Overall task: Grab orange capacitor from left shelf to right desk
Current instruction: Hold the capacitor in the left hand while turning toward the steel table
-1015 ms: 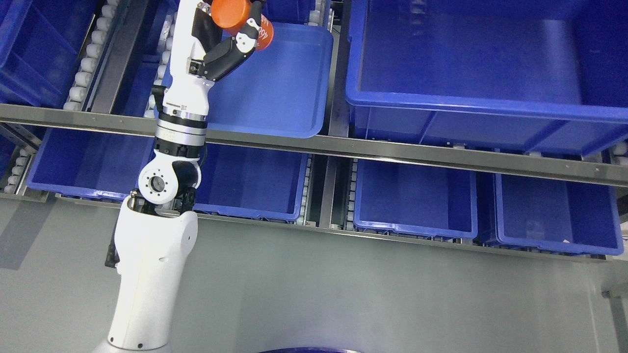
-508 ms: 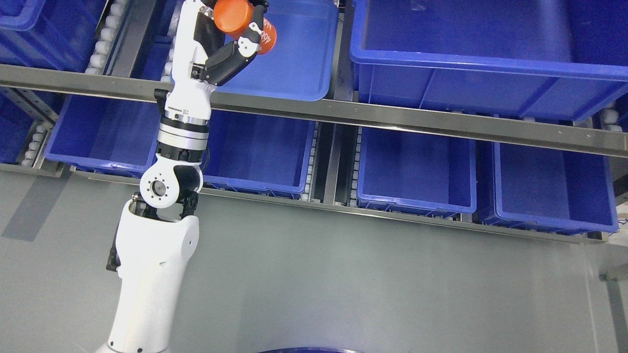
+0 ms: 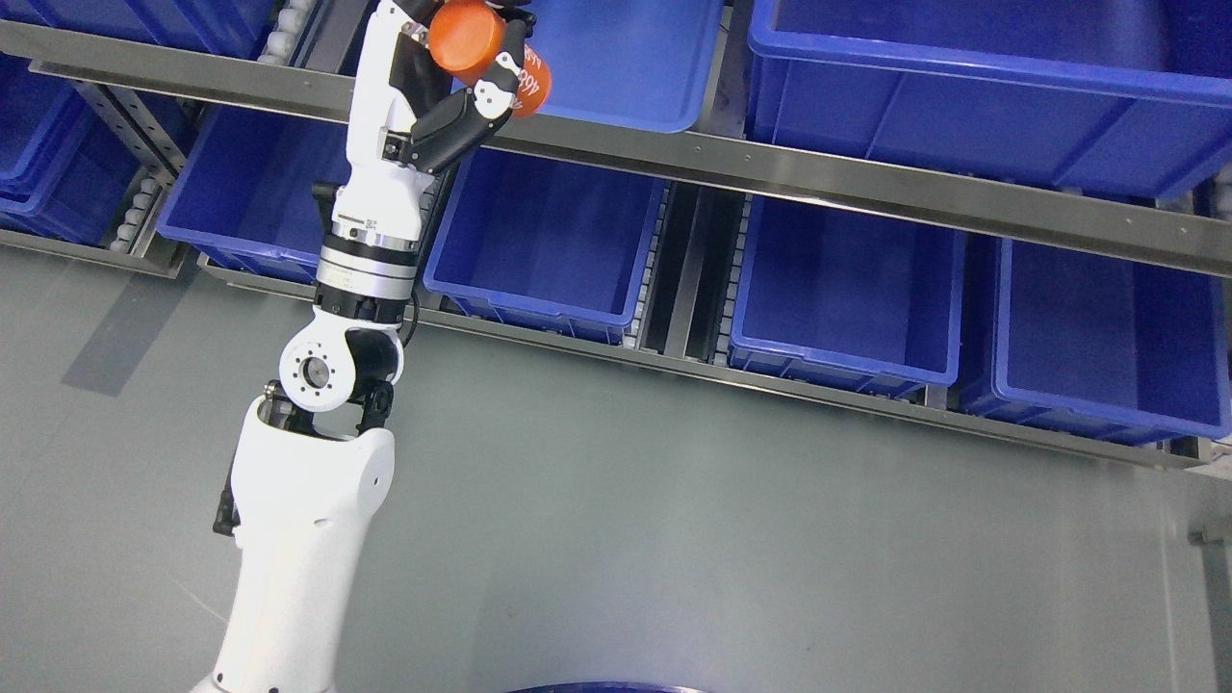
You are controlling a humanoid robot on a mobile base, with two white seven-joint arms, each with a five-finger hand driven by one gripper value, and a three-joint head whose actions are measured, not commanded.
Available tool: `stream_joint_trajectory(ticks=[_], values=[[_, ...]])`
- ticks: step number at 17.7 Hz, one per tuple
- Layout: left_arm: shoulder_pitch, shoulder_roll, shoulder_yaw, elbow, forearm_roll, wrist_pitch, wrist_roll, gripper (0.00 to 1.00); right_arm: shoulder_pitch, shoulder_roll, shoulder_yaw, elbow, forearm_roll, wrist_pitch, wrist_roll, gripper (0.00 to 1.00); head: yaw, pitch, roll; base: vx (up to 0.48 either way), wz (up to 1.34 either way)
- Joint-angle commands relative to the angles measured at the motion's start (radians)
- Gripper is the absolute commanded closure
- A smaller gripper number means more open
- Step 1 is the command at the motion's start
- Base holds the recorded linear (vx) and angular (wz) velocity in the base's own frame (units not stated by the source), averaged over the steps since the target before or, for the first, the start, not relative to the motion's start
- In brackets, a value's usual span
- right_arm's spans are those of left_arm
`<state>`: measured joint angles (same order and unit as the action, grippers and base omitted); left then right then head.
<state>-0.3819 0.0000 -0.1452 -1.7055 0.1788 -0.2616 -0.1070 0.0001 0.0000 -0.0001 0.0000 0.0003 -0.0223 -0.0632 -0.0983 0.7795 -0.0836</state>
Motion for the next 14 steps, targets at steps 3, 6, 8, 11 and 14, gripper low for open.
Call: stream_joint_trajectory(ticks=[3,6,8,11,14], values=[[-0.003,0.017,-0.011,-0.003,0.005,-0.001,0.000,0.98,0.003,-0.017,-0.017,-0.017,0.003,0.001,0.000,0.00,0.0000,0.000,0.000,-0.136,-0.22],[-0.003,0.017,-0.011,-0.005,0.005,0.001,-0.002,0.98,0.003,-0.017,-0.017,-0.017,0.003,0.001,0.000,0.00,0.0000,0.000,0.000,-0.064,-0.32],[-0.005,0.017,-0.014,-0.003,0.005,0.001,-0.002,0.98,0.003,-0.017,-0.017,-0.017,0.003,0.001,0.000,0.00,0.0000,0.000,0.000,-0.027,-0.29],[-0.005,0.017,-0.016,-0.005,0.005,-0.001,-0.002,0.98,0.003,-0.017,-0.017,-0.017,0.003,0.001,0.000,0.00,0.0000,0.000,0.000,0.004,-0.17],[-0.020,0.017,-0.016,-0.008,0.005,-0.001,-0.002,0.98,0.001,-0.017,-0.017,-0.017,0.003,0.001,0.000,0.00,0.0000,0.000,0.000,0.006,-0.14]])
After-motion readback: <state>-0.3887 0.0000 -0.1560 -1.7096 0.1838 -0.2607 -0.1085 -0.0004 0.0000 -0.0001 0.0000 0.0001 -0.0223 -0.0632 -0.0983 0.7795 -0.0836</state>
